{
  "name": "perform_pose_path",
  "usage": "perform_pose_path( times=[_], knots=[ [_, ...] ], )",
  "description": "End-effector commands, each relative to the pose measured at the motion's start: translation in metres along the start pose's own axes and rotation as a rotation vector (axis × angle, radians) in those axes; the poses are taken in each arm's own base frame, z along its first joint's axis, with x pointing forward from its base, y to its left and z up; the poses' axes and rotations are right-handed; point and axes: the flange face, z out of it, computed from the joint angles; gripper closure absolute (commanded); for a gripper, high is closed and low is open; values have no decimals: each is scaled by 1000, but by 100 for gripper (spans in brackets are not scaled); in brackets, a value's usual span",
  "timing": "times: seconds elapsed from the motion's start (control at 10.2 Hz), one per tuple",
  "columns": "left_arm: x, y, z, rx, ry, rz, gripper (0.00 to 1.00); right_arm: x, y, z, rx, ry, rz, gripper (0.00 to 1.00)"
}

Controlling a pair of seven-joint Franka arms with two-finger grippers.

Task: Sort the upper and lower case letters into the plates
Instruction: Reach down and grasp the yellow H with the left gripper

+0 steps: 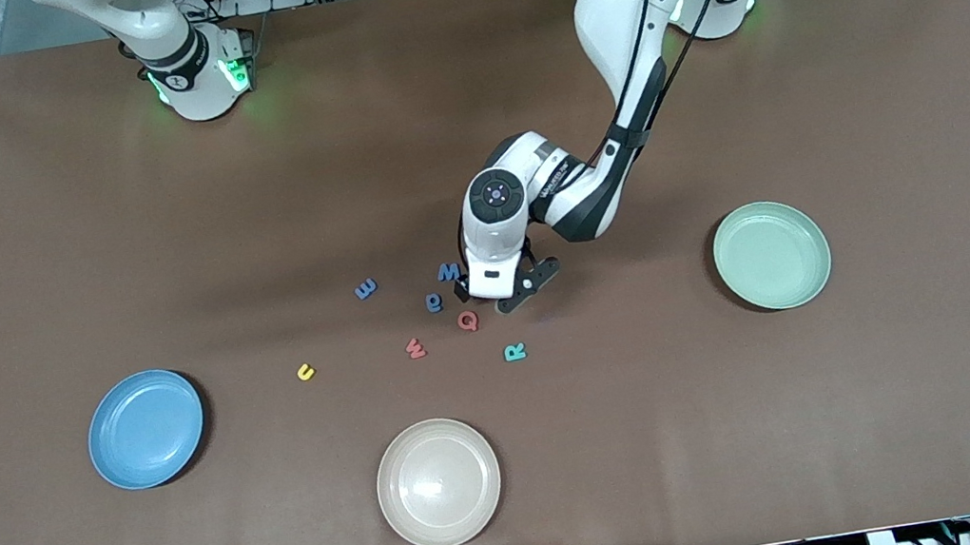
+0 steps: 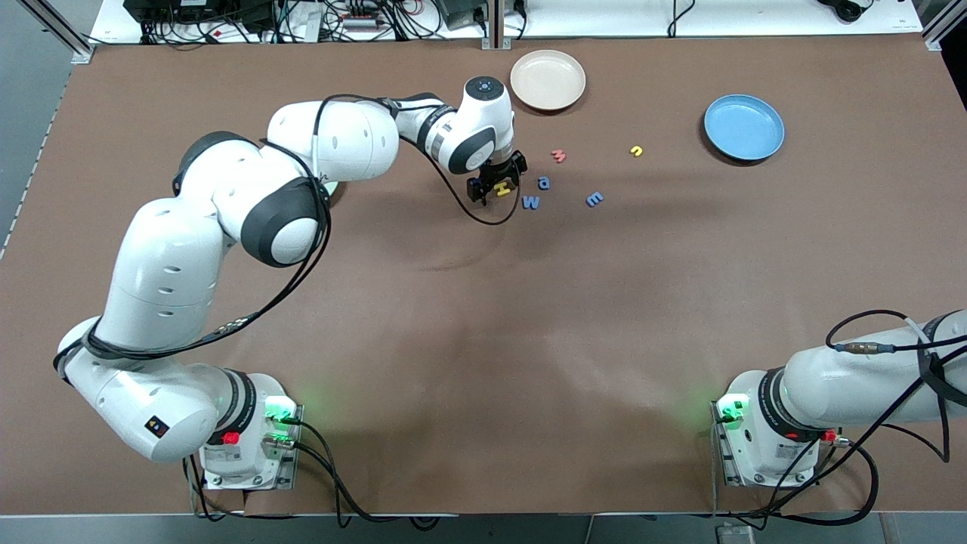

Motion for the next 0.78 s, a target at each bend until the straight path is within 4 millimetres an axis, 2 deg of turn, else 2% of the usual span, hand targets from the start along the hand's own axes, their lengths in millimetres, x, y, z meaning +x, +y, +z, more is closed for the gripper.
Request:
perform_pose_path(
  times=[0.0,0.1,0.29,0.49,0.59,0.68],
  knots=[
    [-6,5,5,2,47,24,15,1,1,-4,-14,-1,-4,0],
    [-6,5,6,2,47,26,26,1,1,-4,-14,0,-4,0],
    [-5,5,5,0,46,22,38,1,1,-3,-15,-2,0,0],
    [-4,5,6,1,46,20,44,10,-1,10,-19,-16,-3,0],
    [-4,5,5,0,46,20,46,24,-3,37,-13,-53,-5,0],
    [-4,5,5,0,45,19,52,32,-8,53,-11,-77,-20,0]
  ],
)
